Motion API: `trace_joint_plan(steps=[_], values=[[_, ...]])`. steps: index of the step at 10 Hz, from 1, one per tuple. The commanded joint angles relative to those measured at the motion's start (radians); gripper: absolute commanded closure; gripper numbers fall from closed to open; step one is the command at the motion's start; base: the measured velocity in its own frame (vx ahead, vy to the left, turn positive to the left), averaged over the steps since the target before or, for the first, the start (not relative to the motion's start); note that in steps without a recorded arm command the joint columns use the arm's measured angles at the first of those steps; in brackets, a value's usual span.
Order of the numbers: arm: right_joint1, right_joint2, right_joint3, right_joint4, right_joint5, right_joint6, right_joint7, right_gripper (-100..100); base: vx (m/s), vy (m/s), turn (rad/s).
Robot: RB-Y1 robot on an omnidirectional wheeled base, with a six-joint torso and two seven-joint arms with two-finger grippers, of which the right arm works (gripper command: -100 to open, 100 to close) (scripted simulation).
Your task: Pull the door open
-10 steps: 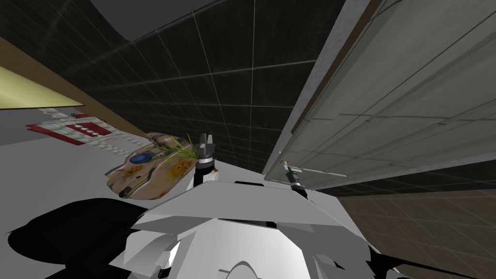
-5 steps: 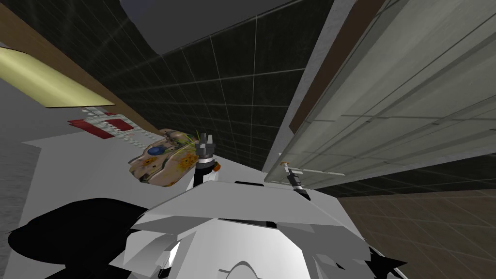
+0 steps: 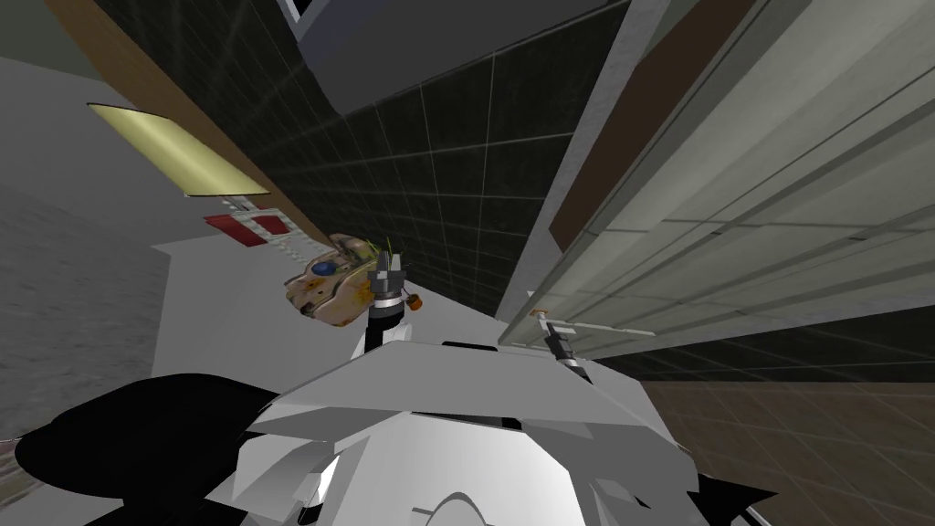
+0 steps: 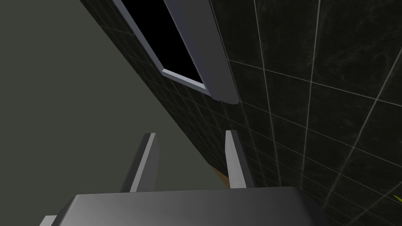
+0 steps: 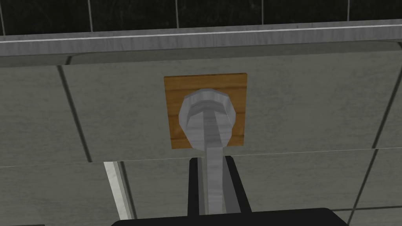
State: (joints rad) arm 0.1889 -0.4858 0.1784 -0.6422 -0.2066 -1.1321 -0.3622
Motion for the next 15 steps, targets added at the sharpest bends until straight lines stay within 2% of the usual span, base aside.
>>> trace_joint_plan(steps=[1,4,5,6,14,15], values=[[0.011,-0.013,0.008,0.020,-0.001,-0.036,-0.012,100,-0.216,-0.094,0.168],[0.034,-0.028,0.021,0.033,-0.003,-0.080,-0.025,100,-0.186,-0.054,0.147],[0.030,-0.022,0.024,0.029,0.000,-0.068,-0.023,100,-0.083,-0.016,0.026],[0.033,-0.025,0.031,0.039,0.000,-0.084,-0.027,100,-0.179,-0.044,0.205],[0.035,-0.044,0.051,0.090,-0.009,-0.152,-0.043,100,-0.241,-0.075,0.182],[0.028,-0.037,0.054,0.101,-0.005,-0.153,-0.042,100,-0.091,-0.021,0.023]])
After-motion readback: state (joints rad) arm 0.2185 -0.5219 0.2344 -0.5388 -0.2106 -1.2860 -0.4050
